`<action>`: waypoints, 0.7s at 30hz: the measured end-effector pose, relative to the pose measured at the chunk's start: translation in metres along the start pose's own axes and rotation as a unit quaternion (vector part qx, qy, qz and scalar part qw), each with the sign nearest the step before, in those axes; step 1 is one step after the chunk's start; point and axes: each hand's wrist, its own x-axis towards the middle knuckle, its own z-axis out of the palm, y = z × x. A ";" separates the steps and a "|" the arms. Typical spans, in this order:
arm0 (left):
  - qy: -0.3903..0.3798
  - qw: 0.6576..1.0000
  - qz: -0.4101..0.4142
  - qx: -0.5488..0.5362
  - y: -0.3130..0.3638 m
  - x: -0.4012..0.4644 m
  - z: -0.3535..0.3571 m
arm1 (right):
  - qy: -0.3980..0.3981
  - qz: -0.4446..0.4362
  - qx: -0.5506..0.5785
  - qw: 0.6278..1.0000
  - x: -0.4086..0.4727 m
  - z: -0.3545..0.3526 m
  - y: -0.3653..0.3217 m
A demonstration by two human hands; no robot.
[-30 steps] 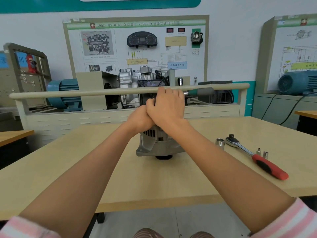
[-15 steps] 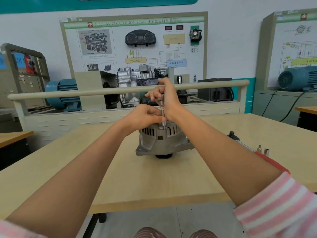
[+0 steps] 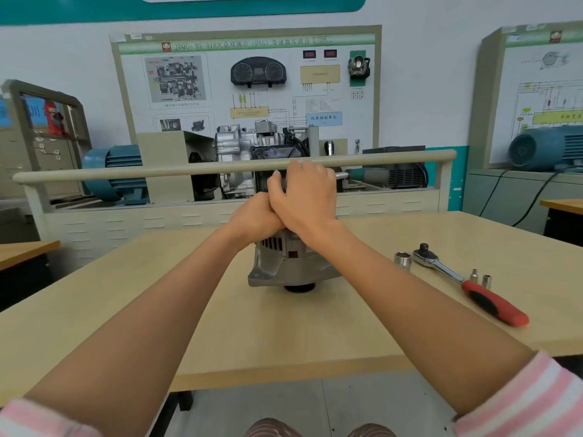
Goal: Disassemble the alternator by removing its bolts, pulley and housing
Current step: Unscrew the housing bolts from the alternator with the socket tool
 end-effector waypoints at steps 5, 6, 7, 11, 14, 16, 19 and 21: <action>-0.015 0.999 -0.001 -0.036 -0.001 0.000 0.000 | -0.019 0.040 0.277 0.960 0.008 0.002 0.002; -0.024 0.998 0.000 -0.050 -0.002 0.001 -0.001 | -0.031 0.071 0.340 0.937 0.010 0.003 0.003; -0.037 0.997 0.002 -0.062 -0.002 0.001 -0.001 | -0.050 0.107 0.398 0.910 0.012 0.003 0.005; -0.064 0.994 0.000 -0.084 -0.001 0.001 -0.004 | -0.135 0.205 0.564 0.789 0.025 0.003 0.006; -0.058 0.995 -0.004 -0.076 0.000 -0.001 -0.004 | -0.138 0.219 0.592 0.764 0.026 0.002 0.001; -0.047 0.996 -0.004 -0.079 -0.001 0.000 -0.003 | -0.107 0.202 0.543 0.808 0.020 0.003 -0.001; -0.020 0.997 -0.009 -0.068 -0.002 0.001 -0.001 | -0.048 0.063 0.291 0.954 0.009 0.003 0.004; 0.001 0.999 -0.009 -0.038 -0.001 0.002 -0.001 | -0.006 0.004 0.055 0.998 0.000 0.005 0.004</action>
